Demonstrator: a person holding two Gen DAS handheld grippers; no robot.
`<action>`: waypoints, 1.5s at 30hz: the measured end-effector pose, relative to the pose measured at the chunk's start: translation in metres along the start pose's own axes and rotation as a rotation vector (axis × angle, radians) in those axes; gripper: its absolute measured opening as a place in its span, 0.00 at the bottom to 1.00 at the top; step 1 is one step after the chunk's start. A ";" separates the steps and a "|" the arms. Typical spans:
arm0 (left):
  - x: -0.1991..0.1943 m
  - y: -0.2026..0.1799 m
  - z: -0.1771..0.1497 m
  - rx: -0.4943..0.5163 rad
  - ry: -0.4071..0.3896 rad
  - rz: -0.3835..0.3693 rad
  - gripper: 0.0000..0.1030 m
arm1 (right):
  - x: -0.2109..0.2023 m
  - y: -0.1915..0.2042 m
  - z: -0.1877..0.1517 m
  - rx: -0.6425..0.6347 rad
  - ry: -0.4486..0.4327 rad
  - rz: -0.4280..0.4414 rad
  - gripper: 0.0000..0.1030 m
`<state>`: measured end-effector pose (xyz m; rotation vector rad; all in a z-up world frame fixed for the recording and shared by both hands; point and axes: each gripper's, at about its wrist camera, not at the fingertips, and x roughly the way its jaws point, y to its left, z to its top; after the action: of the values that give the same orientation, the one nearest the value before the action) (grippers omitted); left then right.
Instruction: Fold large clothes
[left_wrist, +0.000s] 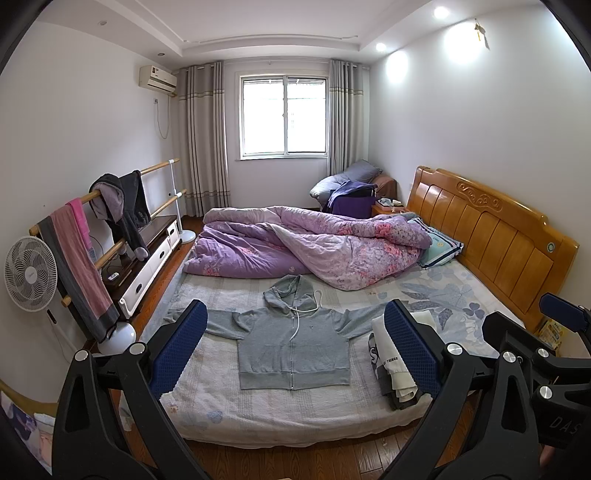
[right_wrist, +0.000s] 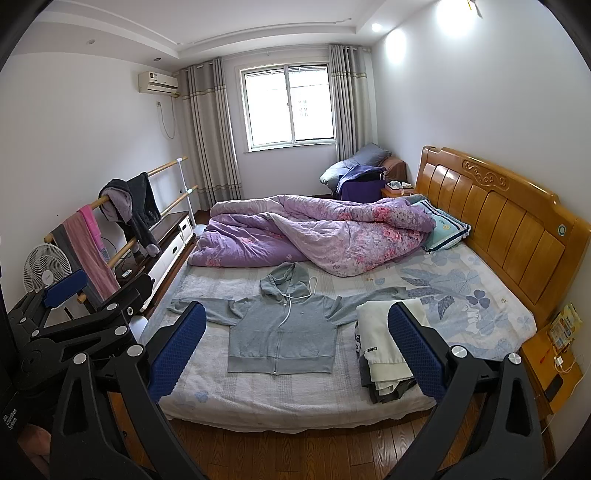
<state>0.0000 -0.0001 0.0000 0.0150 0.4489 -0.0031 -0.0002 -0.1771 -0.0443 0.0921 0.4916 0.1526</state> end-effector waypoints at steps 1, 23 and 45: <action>0.000 0.000 0.000 0.001 0.001 0.000 0.94 | 0.000 0.000 0.000 0.000 0.000 0.000 0.93; 0.000 0.000 0.000 0.002 0.003 0.001 0.94 | 0.005 -0.001 0.001 0.005 0.004 0.005 0.93; 0.003 0.008 -0.007 -0.001 0.015 -0.002 0.94 | 0.018 -0.001 -0.007 0.007 0.019 0.002 0.93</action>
<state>-0.0005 0.0078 -0.0079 0.0134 0.4640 -0.0047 0.0125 -0.1743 -0.0588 0.0978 0.5114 0.1541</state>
